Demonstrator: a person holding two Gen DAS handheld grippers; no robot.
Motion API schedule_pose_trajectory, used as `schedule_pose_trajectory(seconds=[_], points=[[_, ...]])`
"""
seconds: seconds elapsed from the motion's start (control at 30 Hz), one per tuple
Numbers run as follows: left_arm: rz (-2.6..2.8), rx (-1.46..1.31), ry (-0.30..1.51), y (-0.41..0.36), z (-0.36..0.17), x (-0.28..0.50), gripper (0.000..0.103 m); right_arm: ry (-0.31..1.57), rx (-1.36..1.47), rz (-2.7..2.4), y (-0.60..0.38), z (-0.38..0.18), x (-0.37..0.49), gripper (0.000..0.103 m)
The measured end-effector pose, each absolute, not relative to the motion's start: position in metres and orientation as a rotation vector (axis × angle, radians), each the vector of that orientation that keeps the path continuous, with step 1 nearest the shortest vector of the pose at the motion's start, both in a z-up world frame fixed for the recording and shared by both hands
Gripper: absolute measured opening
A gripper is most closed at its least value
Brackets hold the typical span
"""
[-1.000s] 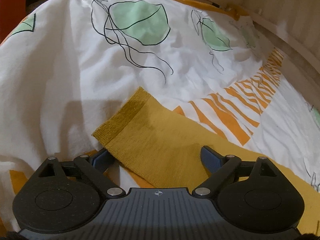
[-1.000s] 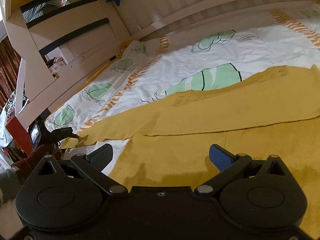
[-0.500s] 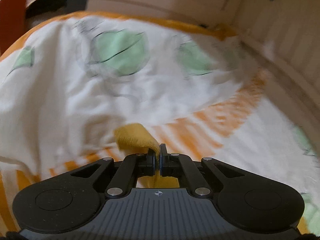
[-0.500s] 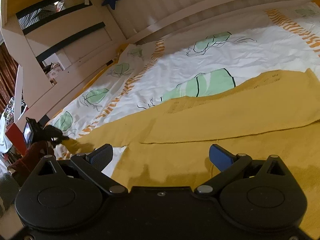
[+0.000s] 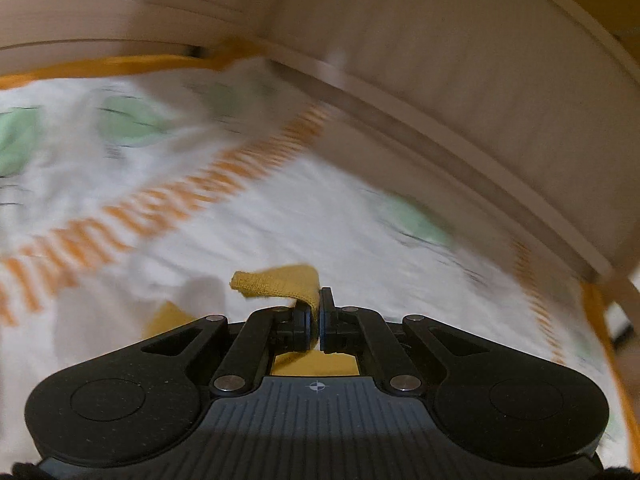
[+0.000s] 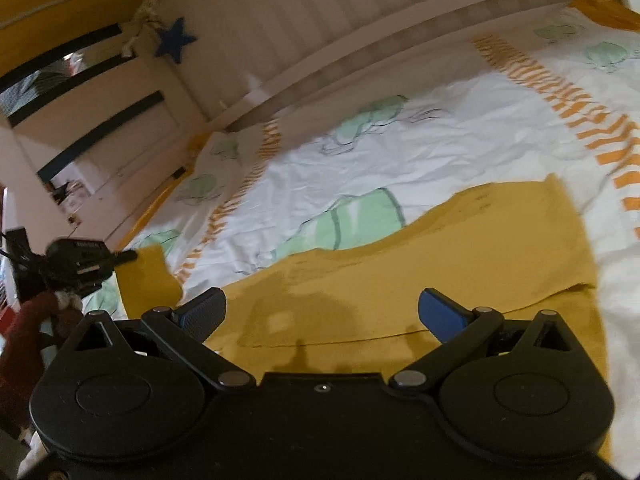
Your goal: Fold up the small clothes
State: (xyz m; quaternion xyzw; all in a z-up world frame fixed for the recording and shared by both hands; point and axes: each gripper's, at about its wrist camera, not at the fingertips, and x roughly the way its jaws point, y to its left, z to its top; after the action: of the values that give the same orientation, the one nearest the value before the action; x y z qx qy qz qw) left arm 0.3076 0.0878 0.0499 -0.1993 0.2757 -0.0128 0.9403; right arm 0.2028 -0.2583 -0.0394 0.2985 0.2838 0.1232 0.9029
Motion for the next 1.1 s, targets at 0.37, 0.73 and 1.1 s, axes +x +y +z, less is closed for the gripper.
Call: schedule_pose_trajectory(seconds=[0.37,0.73,1.1], points=[[-0.282,-0.272,0.668,-0.078,0.029,0.327,0.003,0.554,0.642,0.057,-0.313,-0.032,0.208,0.103],[-0.410,-0.143,0.740,-0.145,0.005,0.324,0.010,0.543,0.694,-0.039,-0.348,-0.033,0.211,0.102],[-0.417,-0.034,0.687,-0.111,0.029,0.298,0.036,0.580,0.678,-0.049,-0.349,-0.044,0.214,0.103]])
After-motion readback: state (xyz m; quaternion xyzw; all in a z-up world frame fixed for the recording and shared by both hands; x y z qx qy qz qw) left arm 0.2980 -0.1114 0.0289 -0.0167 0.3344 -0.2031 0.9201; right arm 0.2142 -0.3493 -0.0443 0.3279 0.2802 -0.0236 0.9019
